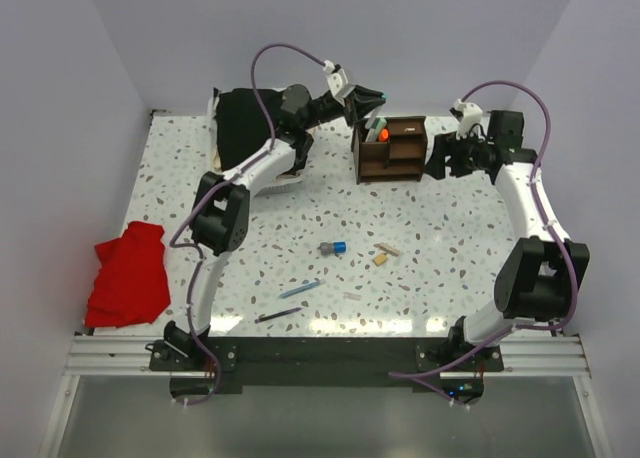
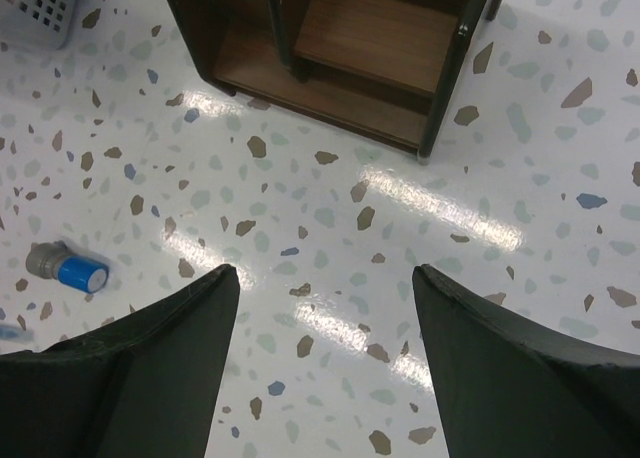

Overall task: Sort the stationery into containers
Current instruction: Place the pen in the storage box.

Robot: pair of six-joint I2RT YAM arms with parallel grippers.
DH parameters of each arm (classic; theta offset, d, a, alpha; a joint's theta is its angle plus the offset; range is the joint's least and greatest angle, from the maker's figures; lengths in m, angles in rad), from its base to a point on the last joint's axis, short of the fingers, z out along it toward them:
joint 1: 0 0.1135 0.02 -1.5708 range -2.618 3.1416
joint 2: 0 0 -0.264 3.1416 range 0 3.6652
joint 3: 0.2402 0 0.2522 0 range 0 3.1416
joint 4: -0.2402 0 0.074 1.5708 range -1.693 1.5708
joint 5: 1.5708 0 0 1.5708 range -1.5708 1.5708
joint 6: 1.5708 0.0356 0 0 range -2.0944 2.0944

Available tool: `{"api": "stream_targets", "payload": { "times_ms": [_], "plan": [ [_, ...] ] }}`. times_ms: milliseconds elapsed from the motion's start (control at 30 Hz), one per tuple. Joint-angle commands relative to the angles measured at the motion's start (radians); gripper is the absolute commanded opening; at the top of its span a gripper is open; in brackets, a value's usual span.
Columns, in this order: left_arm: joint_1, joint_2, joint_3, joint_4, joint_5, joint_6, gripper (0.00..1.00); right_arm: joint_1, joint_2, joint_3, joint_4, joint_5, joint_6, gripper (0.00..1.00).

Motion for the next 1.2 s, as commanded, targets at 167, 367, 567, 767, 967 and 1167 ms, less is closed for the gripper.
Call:
{"api": "stream_targets", "payload": {
  "times_ms": [167,367,567,767,967,1167],
  "plan": [
    [-0.019,0.065,0.086,0.16,-0.036,-0.034,0.0,-0.007,-0.001,-0.011,0.003,0.031,-0.011,0.74],
    [-0.019,0.125,0.109,0.159,-0.061,-0.013,0.0,-0.007,0.022,0.005,-0.012,0.03,-0.023,0.74],
    [-0.013,0.187,0.173,0.137,-0.079,0.009,0.0,-0.005,0.046,0.015,-0.015,0.031,-0.026,0.74],
    [0.007,0.233,0.206,0.122,-0.084,0.018,0.0,-0.005,0.065,0.015,-0.021,0.034,-0.03,0.74],
    [0.018,0.227,0.186,0.123,-0.077,0.029,0.45,-0.005,0.092,0.028,-0.007,0.03,-0.014,0.74],
    [0.029,0.188,0.158,0.125,-0.079,0.03,0.67,-0.002,0.119,0.077,-0.006,0.023,-0.003,0.75]
  ]
}}
